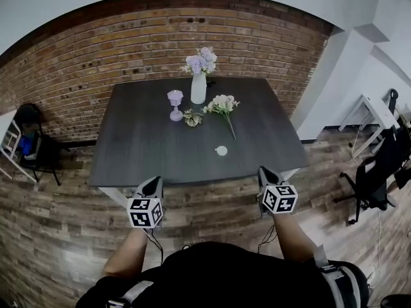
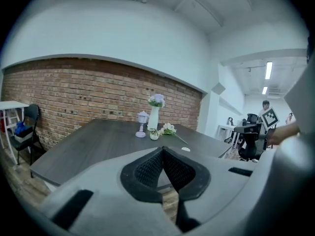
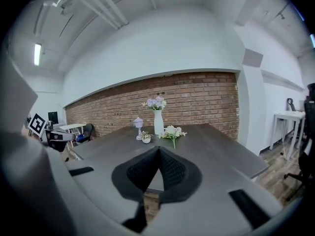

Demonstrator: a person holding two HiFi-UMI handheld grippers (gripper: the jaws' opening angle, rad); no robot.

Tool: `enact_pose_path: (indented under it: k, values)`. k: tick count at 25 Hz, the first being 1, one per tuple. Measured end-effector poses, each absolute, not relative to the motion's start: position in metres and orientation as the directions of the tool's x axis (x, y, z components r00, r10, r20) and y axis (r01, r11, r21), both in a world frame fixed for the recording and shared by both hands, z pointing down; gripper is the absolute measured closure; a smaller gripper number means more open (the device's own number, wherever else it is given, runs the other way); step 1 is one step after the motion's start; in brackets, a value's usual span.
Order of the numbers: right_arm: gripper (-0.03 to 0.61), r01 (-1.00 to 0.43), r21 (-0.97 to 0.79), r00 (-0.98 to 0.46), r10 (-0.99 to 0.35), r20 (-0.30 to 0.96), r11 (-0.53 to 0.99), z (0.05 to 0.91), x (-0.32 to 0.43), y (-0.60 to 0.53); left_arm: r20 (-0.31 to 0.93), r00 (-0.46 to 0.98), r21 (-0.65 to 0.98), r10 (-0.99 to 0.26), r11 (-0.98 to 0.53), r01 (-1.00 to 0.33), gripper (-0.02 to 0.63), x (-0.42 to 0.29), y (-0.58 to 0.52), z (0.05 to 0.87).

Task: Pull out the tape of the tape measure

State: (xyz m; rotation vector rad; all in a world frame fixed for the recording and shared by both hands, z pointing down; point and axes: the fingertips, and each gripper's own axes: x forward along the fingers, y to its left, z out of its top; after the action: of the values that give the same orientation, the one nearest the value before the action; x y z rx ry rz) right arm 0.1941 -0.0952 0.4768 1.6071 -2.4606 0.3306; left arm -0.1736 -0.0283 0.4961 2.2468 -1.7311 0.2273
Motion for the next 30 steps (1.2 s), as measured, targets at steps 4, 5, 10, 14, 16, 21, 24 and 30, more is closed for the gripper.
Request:
enact_pose_path:
  k: [4,5,10,14,16,21,24,30]
  values:
    - [0.583,-0.919,-0.082,-0.393,-0.877,0.276,0.385,0.478,0.183,-0.095,0.3,0.269,0.134,-0.915,-0.238,-0.962,0.604,-0.185,-0.03,0.494]
    - [0.583,-0.919,-0.082,-0.392,-0.877,0.277,0.385,0.478,0.179,-0.096,0.299,0.268,0.134,-0.916,-0.238,-0.962,0.604,-0.189,-0.03,0.494]
    - [0.583,-0.922,-0.045,-0.382,-0.879,0.286,0.386,0.482,0.157,-0.092,0.311,0.283,0.148,-0.907,-0.248,-0.957,0.604,-0.207,-0.026,0.499]
    - [0.58,-0.916,-0.052,-0.398,-0.889,0.225,0.397,0.485,0.136,-0.087,0.359,0.298,0.15,-0.884,-0.261,-0.954,0.604,-0.219,-0.019,0.519]
    - [0.535,-0.905,-0.069,-0.425,-0.878,0.218,0.421,0.492,0.127,-0.085,0.384,0.301,0.149,-0.873,-0.263,-0.953,0.604,-0.222,-0.016,0.531]
    - [0.387,-0.875,-0.087,-0.48,-0.83,0.284,0.476,0.52,0.118,-0.097,0.425,0.302,0.152,-0.853,-0.262,-0.953,0.604,-0.22,-0.031,0.547]
    - [0.371,-0.852,-0.076,-0.512,-0.792,0.332,0.518,0.54,0.115,-0.119,0.428,0.311,0.154,-0.848,-0.27,-0.95,0.604,-0.203,-0.05,0.55]
    - [0.314,-0.752,-0.099,-0.605,-0.622,0.496,0.652,0.597,0.097,-0.181,0.45,0.293,0.114,-0.844,-0.271,-0.956,0.604,-0.171,-0.105,0.552]
